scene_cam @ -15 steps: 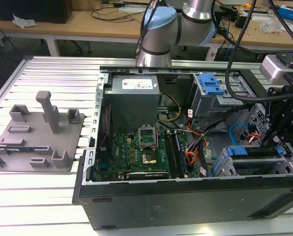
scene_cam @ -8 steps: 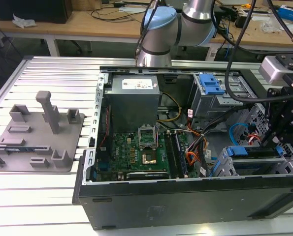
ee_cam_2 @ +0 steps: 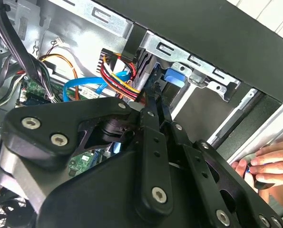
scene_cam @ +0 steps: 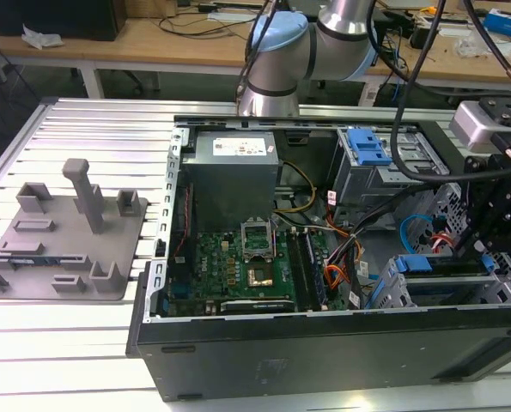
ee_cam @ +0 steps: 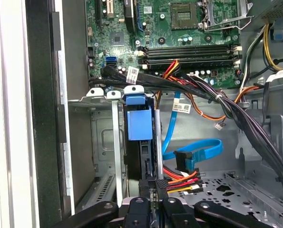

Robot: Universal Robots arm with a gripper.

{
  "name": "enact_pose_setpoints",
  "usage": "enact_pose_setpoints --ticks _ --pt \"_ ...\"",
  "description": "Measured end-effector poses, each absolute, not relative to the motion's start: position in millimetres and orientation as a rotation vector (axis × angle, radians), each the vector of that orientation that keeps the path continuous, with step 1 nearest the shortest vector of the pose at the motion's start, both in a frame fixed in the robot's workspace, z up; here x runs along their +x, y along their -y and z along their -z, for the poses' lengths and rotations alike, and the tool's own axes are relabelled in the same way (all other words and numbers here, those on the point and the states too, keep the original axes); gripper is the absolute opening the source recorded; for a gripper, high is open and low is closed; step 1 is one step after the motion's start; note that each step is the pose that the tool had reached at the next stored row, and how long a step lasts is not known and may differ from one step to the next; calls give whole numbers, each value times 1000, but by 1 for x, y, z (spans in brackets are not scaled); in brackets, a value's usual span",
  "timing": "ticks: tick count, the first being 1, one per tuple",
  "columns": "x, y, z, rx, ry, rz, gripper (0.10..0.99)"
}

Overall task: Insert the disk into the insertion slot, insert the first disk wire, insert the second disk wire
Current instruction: 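Insert the first disk wire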

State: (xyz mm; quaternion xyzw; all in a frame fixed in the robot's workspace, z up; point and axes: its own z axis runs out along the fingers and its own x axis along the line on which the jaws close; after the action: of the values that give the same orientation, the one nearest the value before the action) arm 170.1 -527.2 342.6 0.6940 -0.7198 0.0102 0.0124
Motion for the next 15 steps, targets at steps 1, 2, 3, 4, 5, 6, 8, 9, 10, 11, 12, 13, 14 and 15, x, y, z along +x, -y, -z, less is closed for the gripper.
enact_pose_setpoints --ticks 1,2,3,4,5,6,8,9,10,11,12,13,14,15 --pt "170 527 -342 2163 2243 -32 165" --pt "170 527 -341 2163 2243 -32 165" --pt "170 527 -340 2163 2243 -32 165" --pt "170 527 -340 2163 2243 -32 165" --pt "170 527 -339 2163 2243 -32 165" --pt "170 527 -338 2163 2244 -31 165" --pt "170 527 -337 2163 2243 -33 165" --pt "170 527 -337 2163 2243 -33 165" --pt "170 527 -336 2163 2243 -32 165" --pt "170 527 -336 2164 2244 -31 165" --pt "170 527 -336 2163 2244 -31 298" --pt "170 527 -339 2163 2244 -32 357" --pt "170 527 -343 2163 2244 -32 357" --pt "170 525 -349 2163 2244 -32 424"
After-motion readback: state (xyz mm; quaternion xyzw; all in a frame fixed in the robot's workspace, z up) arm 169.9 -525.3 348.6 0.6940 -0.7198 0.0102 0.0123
